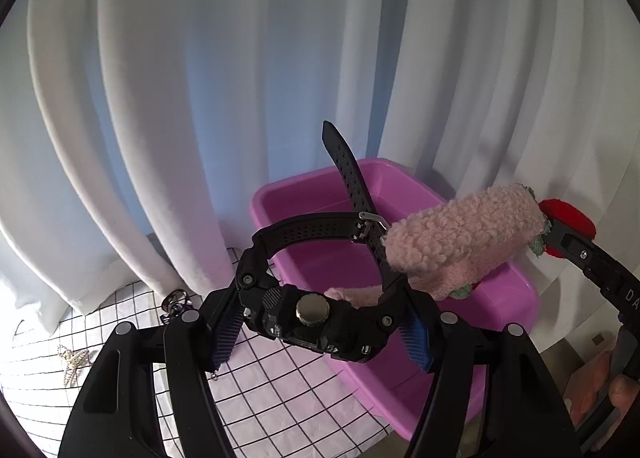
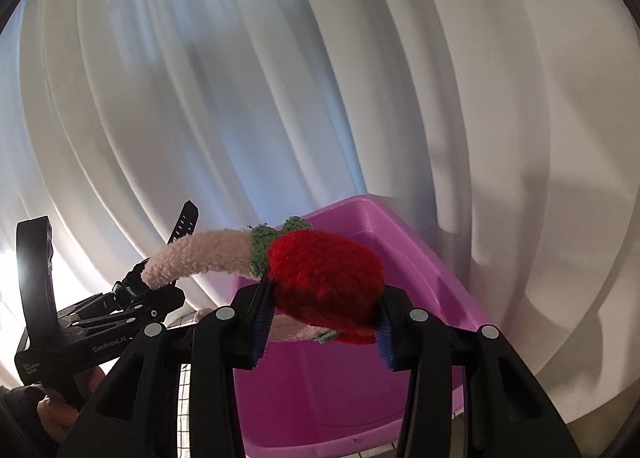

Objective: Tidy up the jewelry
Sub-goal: 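Carry the watch in the left tool while the right tool carries the headband to the tub, then open both tools to drop the watch and headband into the pink tub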

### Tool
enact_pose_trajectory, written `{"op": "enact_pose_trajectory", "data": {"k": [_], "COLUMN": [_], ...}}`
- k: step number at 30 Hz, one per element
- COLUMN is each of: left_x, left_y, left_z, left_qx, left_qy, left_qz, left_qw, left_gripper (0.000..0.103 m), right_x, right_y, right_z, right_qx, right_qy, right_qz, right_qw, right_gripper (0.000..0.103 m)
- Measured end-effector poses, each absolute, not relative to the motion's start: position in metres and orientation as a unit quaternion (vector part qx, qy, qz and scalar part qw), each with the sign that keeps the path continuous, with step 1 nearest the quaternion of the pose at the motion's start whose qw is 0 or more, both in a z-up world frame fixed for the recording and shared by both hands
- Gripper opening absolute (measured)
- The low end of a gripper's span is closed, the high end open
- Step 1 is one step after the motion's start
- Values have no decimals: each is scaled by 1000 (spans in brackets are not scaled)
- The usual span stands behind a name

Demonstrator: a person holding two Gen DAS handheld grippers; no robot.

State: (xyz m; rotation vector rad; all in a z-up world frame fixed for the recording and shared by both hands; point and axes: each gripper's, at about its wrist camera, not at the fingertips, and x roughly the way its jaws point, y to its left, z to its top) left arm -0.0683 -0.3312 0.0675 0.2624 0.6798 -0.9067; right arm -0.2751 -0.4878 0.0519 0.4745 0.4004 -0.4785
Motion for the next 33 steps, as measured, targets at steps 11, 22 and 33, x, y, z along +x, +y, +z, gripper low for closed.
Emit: {"op": "enact_pose_trajectory", "data": {"k": [11,22,33], "left_x": [-55,-45,-42], "left_y": [-405,-436,-447], "left_z": [32,12,-5], "left_qx": [159,175,193], "left_qy": [350,387,405], "left_qz": [-423,-406,-400], "left_qw": [821,809,799], "left_gripper": [65,65,66], "right_x": [-272,-256,-235], "right_y": [-524,-526,-525], "right_z": [13,-9,-27], "right_qx": [276,276,259], "right_qy": [257,305,347], "right_qz": [-257,-264,-275], "right_qw": [890,872,858], "right_gripper": [42,42,43]}}
